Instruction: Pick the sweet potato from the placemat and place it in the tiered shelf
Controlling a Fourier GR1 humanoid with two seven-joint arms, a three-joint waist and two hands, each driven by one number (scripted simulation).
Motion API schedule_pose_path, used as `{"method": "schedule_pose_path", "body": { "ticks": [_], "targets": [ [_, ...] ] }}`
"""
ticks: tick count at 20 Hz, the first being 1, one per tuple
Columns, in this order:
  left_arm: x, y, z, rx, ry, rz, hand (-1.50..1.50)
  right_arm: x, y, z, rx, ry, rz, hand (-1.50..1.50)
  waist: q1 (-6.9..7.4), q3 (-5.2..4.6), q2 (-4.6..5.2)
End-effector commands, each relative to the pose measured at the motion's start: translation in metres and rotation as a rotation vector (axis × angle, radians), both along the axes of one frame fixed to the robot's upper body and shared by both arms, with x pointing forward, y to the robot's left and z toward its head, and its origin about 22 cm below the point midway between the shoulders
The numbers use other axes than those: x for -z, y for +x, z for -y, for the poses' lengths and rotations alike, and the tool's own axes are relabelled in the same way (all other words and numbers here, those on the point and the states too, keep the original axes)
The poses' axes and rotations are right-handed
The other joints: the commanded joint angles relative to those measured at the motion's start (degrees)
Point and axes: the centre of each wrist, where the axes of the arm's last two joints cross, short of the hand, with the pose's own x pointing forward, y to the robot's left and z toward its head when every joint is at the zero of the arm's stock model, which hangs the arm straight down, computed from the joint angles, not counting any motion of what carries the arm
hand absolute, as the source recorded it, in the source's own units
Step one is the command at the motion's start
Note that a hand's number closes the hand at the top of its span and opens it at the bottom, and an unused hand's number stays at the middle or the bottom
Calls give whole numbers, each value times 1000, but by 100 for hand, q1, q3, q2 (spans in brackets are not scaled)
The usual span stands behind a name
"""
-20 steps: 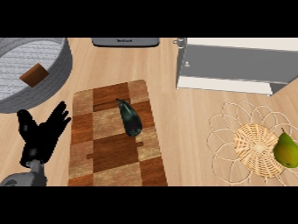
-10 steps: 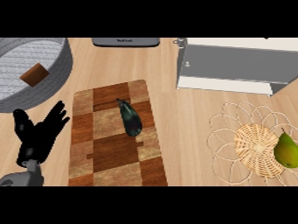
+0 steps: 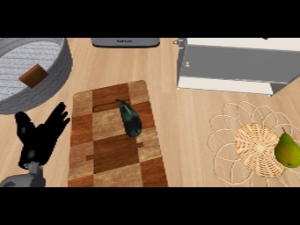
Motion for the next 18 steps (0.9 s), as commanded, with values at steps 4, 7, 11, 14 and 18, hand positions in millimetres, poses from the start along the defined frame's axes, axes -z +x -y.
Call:
{"method": "schedule_pose_path", "body": {
  "ticks": [4,7,11,14,18],
  "targets": [
    [-3,-10,-5,3,-29,-50,0,-7,-28,65,236,78,57,-150,-28,-22,-3],
    [6,-9,-4,-17,1,-48,0,-29,-50,101,301,161,94,-150,-21,-22,16],
    [0,-3,-1,-19,-3,-56,0,2,-71,154,308,221,112,-150,-55,-16,20],
    [12,-10,7,-14,-19,-49,0,-15,-96,184,258,191,66,-150,-36,-20,23],
    [-1,-3,-1,-25,-11,-54,0,-10,-119,209,216,200,68,-150,-55,-20,10]
  ]
}}
